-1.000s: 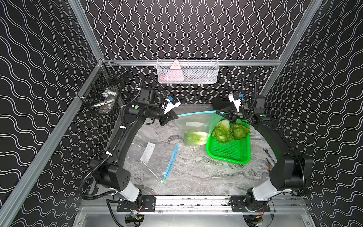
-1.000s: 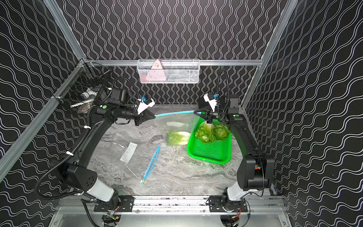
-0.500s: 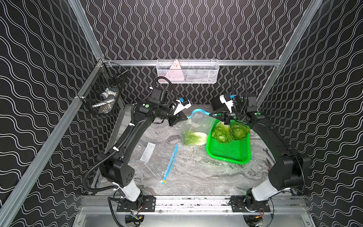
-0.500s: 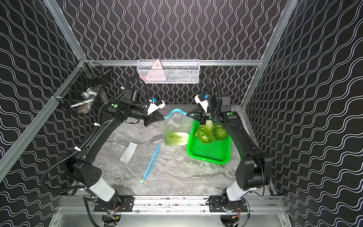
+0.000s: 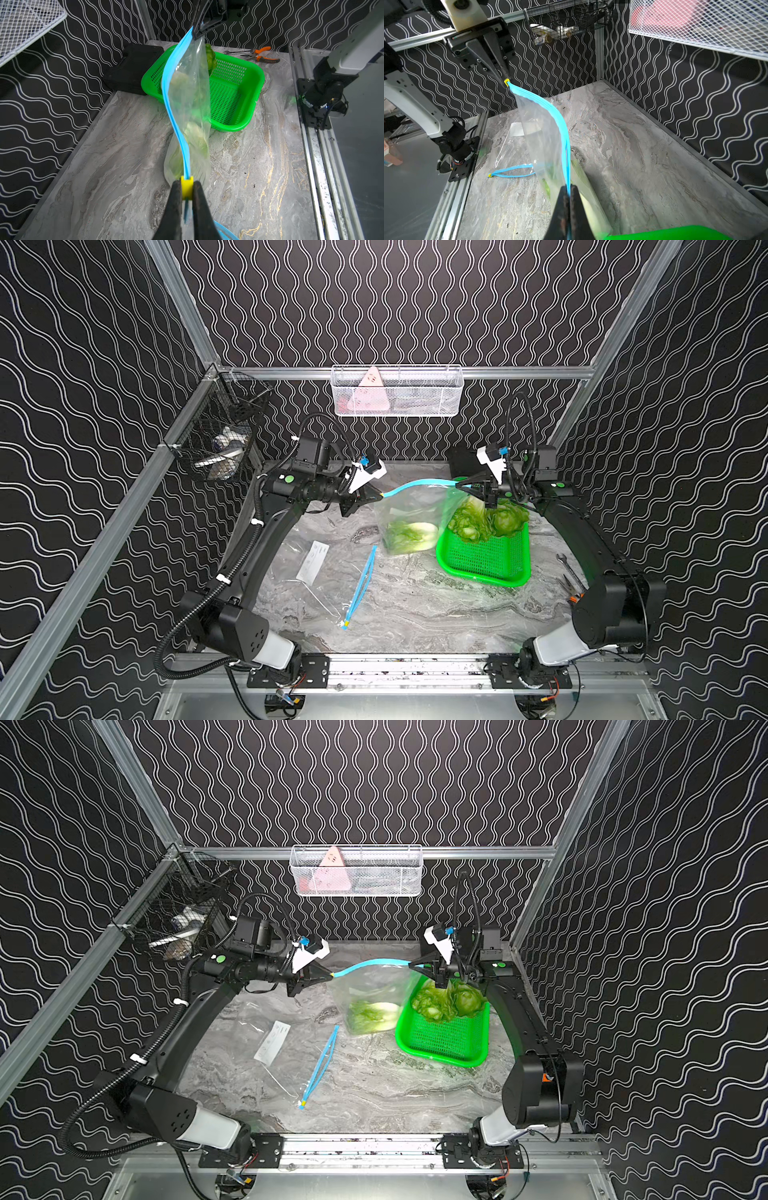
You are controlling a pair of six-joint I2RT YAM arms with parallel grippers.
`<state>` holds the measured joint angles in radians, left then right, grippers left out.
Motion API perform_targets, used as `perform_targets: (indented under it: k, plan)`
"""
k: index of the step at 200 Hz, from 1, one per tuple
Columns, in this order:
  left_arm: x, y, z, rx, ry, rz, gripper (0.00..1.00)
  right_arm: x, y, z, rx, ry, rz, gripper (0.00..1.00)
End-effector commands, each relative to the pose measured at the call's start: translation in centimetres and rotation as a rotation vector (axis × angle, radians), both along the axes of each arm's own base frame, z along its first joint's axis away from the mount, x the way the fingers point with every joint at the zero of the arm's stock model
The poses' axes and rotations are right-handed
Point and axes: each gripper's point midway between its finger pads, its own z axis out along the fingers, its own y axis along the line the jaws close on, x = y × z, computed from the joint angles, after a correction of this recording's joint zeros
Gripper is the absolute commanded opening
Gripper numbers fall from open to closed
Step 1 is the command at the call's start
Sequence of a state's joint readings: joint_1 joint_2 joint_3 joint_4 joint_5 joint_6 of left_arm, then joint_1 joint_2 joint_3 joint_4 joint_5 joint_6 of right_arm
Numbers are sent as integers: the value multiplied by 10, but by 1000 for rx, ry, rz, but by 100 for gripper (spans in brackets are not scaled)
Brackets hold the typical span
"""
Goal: Open the zip-top bag and take out the chinese cabbages
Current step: Unzip the zipper on the zipper food storage bag, then open the zipper of the food storage bag at the center of the board.
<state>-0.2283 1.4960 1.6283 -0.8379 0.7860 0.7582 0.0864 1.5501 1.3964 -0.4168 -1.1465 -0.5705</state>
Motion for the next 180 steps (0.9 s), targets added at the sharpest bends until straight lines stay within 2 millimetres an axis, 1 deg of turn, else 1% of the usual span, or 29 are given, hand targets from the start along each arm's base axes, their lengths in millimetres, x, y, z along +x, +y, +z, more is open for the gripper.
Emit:
perform_targets:
  k: [1, 13, 25, 41, 52, 54, 58, 66, 79, 84, 94, 106, 116, 122, 129, 142, 143, 145, 155, 166, 170, 180]
  plan:
    - [-10, -8, 5, -24, -64, -120, 0, -16, 11, 3, -8, -51, 101, 0]
    - [-9, -11, 6, -26, -73, -127, 0, -25, 21, 5, -13, -50, 155, 0]
    - [-4, -11, 5, -21, -74, -112, 0, -28, 31, 6, -18, -46, 185, 0]
    - [3, -8, 0, 3, -65, -80, 0, -19, 34, 6, -14, -28, 156, 0]
    - [5, -6, -3, 12, -73, -54, 0, -9, 30, 5, -14, -26, 106, 0]
    - [6, -5, -2, 12, -80, -49, 0, -7, 29, 6, -16, -33, 94, 2]
    - [7, -4, -4, 14, -83, -36, 0, -4, 27, 5, -18, -36, 69, 9]
    - [9, -3, -3, 6, -99, -11, 0, 6, 24, 6, -18, -38, 4, 17]
    - [11, 0, -3, 4, -127, 18, 0, 15, 18, 13, 0, -44, -81, 43]
    - [13, 1, -3, 3, -128, 40, 0, 17, 16, 17, 11, -45, -115, 50]
    - [16, 4, -3, 5, -135, 70, 0, 22, 11, 26, 39, -47, -194, 67]
    - [16, 6, -4, -5, -137, 102, 0, 27, 1, 40, 92, -63, -302, 75]
    - [13, 6, -6, -7, -143, 108, 0, 33, -11, 50, 147, -57, -427, 79]
    - [12, 6, -6, -9, -156, 122, 0, 38, -21, 54, 185, -32, -515, 79]
    - [8, 5, -9, -6, -166, 119, 0, 41, -33, 56, 222, 7, -611, 82]
    - [2, 4, -15, 14, -180, 124, 0, 40, -50, 63, 293, 97, -739, 83]
    - [1, 4, -15, 16, -180, 124, 0, 39, -51, 57, 291, 115, -748, 83]
    - [0, 4, -16, 21, -183, 124, 0, 39, -53, 51, 296, 146, -764, 83]
    - [-7, 2, -22, 41, -185, 118, 0, 30, -62, 45, 345, 266, -838, 84]
    - [-13, 1, -28, 55, -195, 123, 0, 20, -72, 33, 404, 425, -921, 83]
    - [-14, 1, -29, 57, -204, 127, 0, 14, -73, 30, 421, 466, -929, 82]
    - [-20, -2, -32, 54, -217, 119, 0, -1, -67, 24, 463, 566, -912, 81]
